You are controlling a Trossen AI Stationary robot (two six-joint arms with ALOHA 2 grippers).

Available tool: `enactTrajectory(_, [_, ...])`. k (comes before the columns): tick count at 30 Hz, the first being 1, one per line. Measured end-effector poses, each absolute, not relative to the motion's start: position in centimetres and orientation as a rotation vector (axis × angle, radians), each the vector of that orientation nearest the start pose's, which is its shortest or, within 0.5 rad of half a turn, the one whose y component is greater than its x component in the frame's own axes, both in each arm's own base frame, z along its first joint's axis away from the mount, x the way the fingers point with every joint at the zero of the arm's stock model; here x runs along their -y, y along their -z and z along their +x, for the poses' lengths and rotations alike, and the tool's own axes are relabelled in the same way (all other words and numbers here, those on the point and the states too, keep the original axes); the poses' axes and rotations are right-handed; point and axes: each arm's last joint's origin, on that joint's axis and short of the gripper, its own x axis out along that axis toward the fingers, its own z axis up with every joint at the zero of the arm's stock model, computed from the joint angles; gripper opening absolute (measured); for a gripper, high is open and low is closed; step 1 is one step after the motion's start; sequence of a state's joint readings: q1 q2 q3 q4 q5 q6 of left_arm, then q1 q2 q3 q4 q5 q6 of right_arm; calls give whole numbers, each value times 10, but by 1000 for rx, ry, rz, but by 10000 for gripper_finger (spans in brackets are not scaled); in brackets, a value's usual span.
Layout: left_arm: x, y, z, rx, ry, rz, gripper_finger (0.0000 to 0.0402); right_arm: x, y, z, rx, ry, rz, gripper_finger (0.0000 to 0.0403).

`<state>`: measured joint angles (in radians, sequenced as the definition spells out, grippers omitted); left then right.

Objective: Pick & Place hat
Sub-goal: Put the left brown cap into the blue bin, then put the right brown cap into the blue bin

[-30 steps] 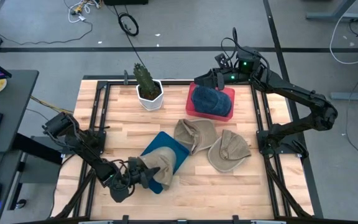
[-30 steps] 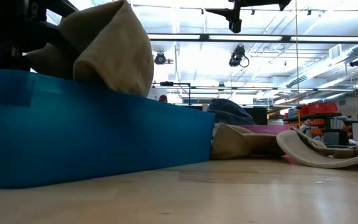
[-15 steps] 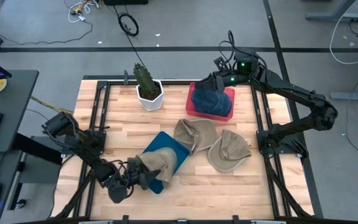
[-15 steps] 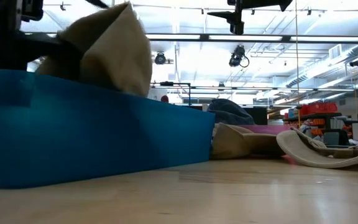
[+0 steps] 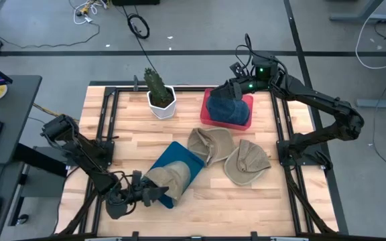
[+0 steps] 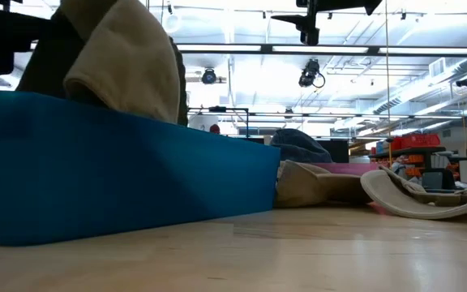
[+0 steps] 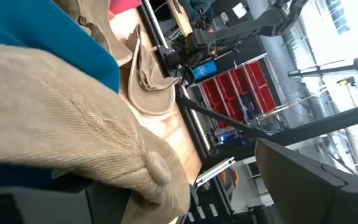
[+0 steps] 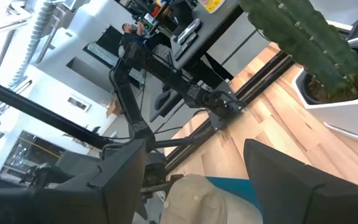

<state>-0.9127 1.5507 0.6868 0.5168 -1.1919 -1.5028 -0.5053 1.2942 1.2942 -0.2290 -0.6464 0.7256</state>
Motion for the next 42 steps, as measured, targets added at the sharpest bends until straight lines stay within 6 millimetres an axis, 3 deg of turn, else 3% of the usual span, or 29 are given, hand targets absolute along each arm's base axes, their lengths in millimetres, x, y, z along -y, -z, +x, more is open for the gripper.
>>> enactTrajectory(8, [210,-204,199,87,-347,-1180,299,121,-396,255,-240,-65,848,275])
enactTrajectory(13, [211,-202,198,-14,-289,-1178,292,120,-396,255,-242,-67,848,275])
enactTrajectory(20, [207,-186,194,-101,-357,-1414,291,120,-396,255,-246,-66,851,275])
enactTrajectory(26, [208,-185,193,-138,-364,-1563,291,120,-396,255,-250,-65,853,275])
enactTrajectory(38, [199,-238,168,-141,-195,-1518,291,119,-394,254,-267,-80,862,275])
enactTrajectory(42, [196,-247,160,-166,-159,-1483,291,119,-392,254,-288,-80,875,275])
